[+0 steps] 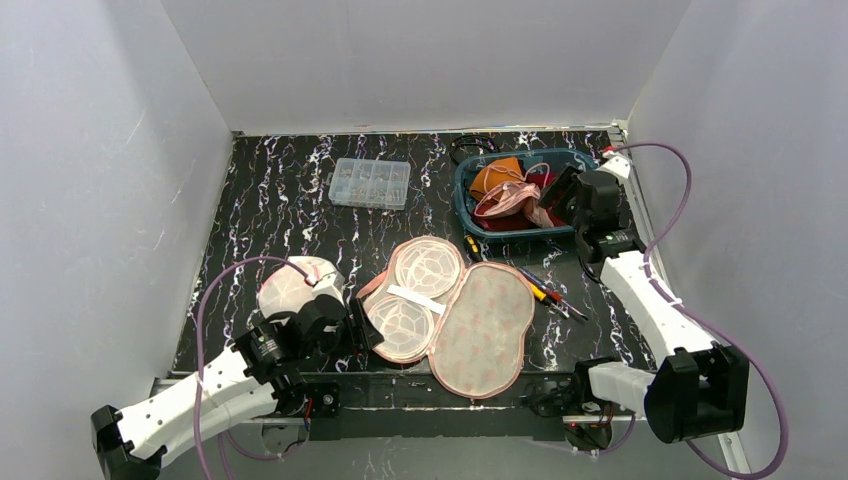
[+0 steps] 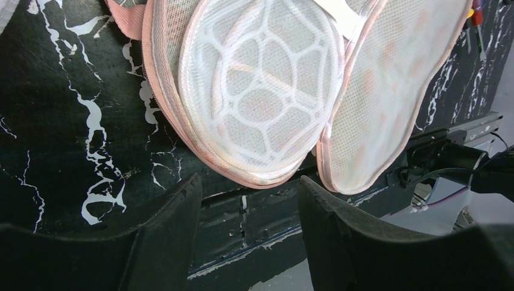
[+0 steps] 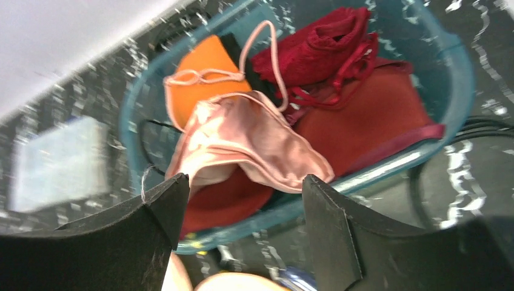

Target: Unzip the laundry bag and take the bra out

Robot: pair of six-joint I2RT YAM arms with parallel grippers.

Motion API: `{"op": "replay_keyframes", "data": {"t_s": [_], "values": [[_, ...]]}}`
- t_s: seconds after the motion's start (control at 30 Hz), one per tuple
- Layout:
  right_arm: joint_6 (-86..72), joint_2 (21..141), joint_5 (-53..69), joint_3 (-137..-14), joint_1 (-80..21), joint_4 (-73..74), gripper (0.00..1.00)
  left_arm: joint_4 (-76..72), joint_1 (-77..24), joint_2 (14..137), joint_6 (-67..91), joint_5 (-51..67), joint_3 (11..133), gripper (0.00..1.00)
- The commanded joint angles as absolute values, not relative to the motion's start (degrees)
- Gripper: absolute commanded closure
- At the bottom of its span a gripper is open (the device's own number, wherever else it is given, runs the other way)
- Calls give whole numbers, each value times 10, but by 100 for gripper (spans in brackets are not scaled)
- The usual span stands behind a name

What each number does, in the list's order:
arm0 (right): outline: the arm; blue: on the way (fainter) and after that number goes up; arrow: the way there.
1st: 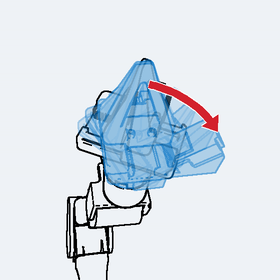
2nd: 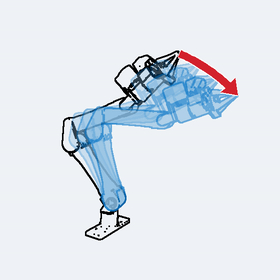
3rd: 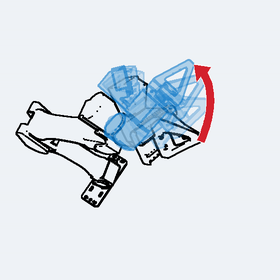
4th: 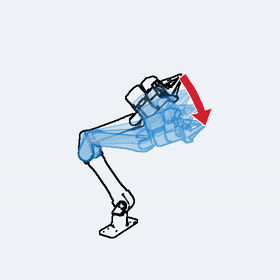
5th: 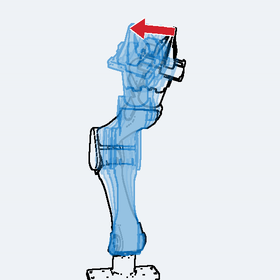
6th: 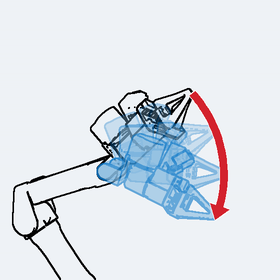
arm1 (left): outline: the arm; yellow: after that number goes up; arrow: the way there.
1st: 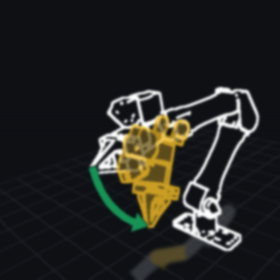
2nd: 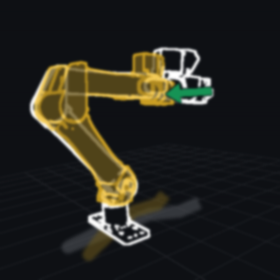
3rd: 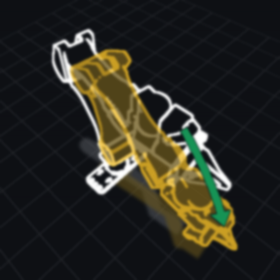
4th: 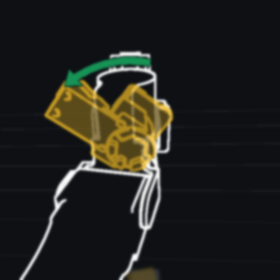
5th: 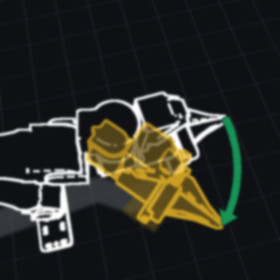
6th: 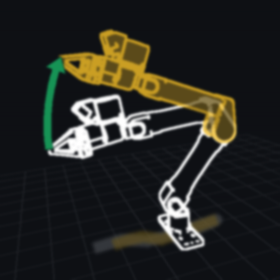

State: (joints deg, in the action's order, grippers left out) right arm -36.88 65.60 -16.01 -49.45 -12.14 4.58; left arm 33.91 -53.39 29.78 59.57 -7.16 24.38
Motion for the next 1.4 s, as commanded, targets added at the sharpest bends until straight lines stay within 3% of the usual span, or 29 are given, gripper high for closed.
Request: {"op": "replay_keyframes", "data": {"t_s": [0.0,0.4,0.53,0.6,0.77,0.93,1.13,1.37], "values": [[-139,678,-173,-508,-124,91,25,346,-535,319,578,-70,263,44],[-14,755,-76,-512,-125,68,30,327,-535,327,564,-64,267,44],[-5,805,-87,-539,-128,85,38,326,-535,321,563,-70,261,44],[-1,829,-99,-555,-131,98,47,327,-536,320,561,-72,260,44],[37,845,-177,-579,-160,107,74,335,-535,315,558,-74,259,44],[101,834,-286,-597,-204,103,87,332,-535,309,560,-76,249,44],[210,829,-418,-601,-236,54,94,333,-536,307,558,-75,251,44],[402,845,-528,-542,-269,-145,95,334,-536,297,558,-80,241,44]]}}
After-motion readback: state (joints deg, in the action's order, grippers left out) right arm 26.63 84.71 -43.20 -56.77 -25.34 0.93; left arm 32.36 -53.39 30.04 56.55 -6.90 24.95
